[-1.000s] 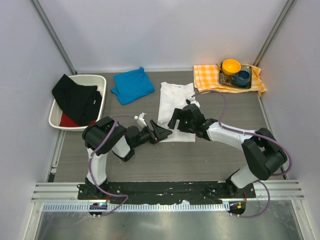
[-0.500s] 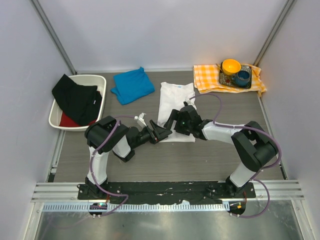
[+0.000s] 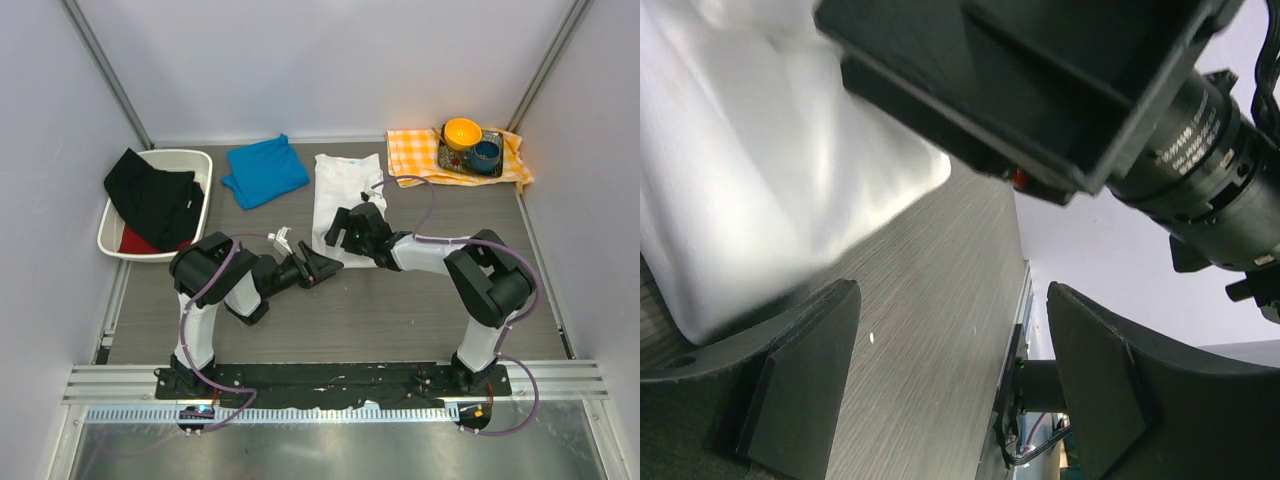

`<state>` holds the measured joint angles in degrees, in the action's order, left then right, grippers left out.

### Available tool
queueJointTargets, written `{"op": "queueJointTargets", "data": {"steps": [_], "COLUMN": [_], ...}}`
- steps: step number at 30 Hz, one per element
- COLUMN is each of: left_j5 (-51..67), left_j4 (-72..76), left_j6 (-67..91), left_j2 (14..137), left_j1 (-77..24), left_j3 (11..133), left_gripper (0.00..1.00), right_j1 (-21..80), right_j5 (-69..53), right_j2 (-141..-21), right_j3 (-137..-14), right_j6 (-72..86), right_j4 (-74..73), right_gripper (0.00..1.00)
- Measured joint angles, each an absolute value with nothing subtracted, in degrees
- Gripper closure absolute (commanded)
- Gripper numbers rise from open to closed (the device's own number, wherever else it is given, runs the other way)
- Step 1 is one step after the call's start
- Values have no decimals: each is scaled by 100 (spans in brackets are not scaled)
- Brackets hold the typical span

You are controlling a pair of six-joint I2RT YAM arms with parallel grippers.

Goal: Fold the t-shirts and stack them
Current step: Fold the tshirt

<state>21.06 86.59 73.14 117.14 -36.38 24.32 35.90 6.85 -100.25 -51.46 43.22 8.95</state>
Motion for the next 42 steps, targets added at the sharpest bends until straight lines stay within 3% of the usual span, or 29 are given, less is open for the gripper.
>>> {"op": "queueJointTargets", "data": {"steps": [10,18,32,42], "left_j5": [2108,2152,2099,1852], "left_j4": [8691,8418,5345,4222], "left_j6": [7310,7303,6337,5990], "left_j2": [11727,11496,8796,9113], "left_j1": [-3636,-3629,-3632,-3785], "left_j3": [2414,2318,2659,2989], "left_gripper": [20,20,19,20], "right_j1": [3540,3524,3555,3754], "right_j5": [1116,1127,1092,1173], "right_j2": [-10768,-10604,-9815,-9380], "right_j3": [-5994,-5655,-4556,-4117], "right_j6": [4001,3981,4158,4248], "right_j4": [1028,1251,1632,1544], "right_gripper": [12,12,12,12]}}
